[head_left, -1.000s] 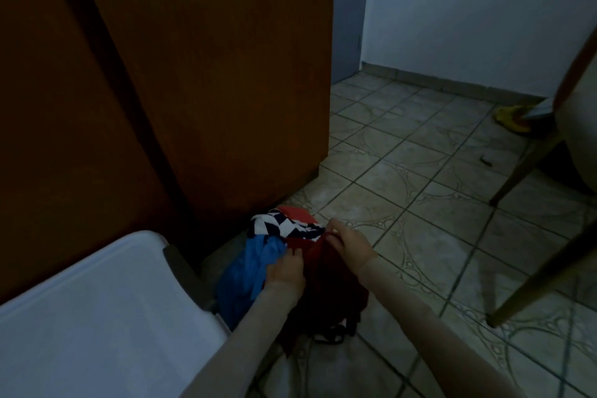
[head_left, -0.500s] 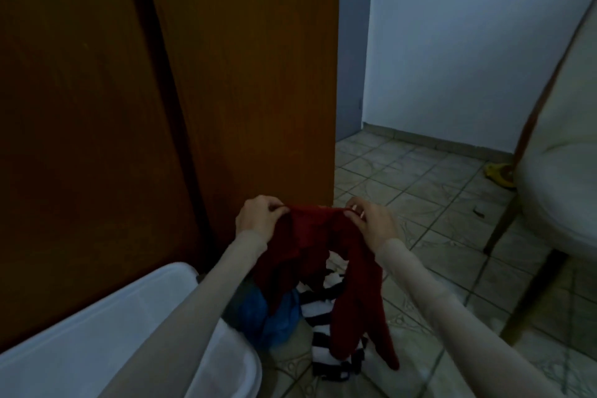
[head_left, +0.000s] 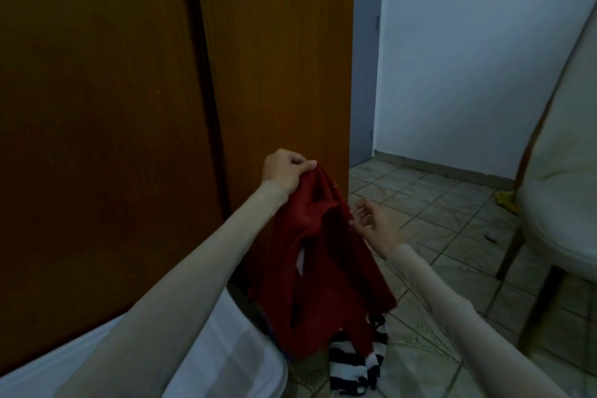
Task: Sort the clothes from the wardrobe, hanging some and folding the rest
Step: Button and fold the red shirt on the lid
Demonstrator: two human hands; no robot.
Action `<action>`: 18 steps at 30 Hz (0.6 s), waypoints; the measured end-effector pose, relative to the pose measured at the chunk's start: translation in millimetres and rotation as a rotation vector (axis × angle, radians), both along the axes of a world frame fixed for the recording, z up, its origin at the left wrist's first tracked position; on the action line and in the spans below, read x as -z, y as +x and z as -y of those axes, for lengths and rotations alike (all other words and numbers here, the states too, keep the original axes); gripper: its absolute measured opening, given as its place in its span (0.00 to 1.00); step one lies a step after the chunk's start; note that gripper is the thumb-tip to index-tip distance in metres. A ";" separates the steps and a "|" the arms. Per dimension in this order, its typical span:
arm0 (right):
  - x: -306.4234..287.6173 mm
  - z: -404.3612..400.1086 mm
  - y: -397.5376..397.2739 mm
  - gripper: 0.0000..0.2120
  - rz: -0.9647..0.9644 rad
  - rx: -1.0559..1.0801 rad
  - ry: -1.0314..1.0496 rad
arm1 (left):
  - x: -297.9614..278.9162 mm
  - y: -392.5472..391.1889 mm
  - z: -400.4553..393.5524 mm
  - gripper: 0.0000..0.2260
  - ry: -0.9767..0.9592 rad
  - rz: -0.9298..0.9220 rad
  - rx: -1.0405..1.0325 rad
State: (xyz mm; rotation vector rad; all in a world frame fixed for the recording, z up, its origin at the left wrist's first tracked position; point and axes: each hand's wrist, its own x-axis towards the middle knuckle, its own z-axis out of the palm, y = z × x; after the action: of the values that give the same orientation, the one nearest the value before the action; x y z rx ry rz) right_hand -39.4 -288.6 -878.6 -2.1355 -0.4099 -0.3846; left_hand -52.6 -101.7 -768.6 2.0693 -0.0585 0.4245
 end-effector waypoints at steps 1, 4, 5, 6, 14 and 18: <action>1.6 -2.8 -2.9 0.14 -0.007 -0.043 0.034 | -4.0 -2.8 -0.2 0.07 -0.001 -0.001 -0.006; -11.0 -14.8 -14.7 0.03 -0.016 -0.187 0.211 | -11.3 -8.6 -2.5 0.08 -0.014 -0.054 -0.025; -18.9 -19.4 -18.8 0.07 0.009 -0.220 0.266 | -12.3 -9.4 -3.6 0.09 -0.025 -0.090 -0.034; -28.3 -23.5 -24.2 0.12 0.036 -0.244 0.301 | -12.5 -9.4 -4.8 0.11 -0.042 -0.135 -0.047; -79.5 -47.9 -56.9 0.26 0.126 -0.035 -0.526 | 1.6 -10.3 -10.7 0.12 -0.132 -0.354 -0.152; -68.3 -54.6 -53.4 0.21 0.204 0.138 -0.764 | 3.5 -8.2 -11.4 0.09 -0.156 -0.372 -0.150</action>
State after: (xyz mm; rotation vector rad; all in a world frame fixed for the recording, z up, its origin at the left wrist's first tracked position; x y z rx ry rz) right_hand -92.8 -234.0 -810.3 -2.8890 -0.5946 -0.5952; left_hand -60.8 -90.3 -772.1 1.9721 0.3428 0.1230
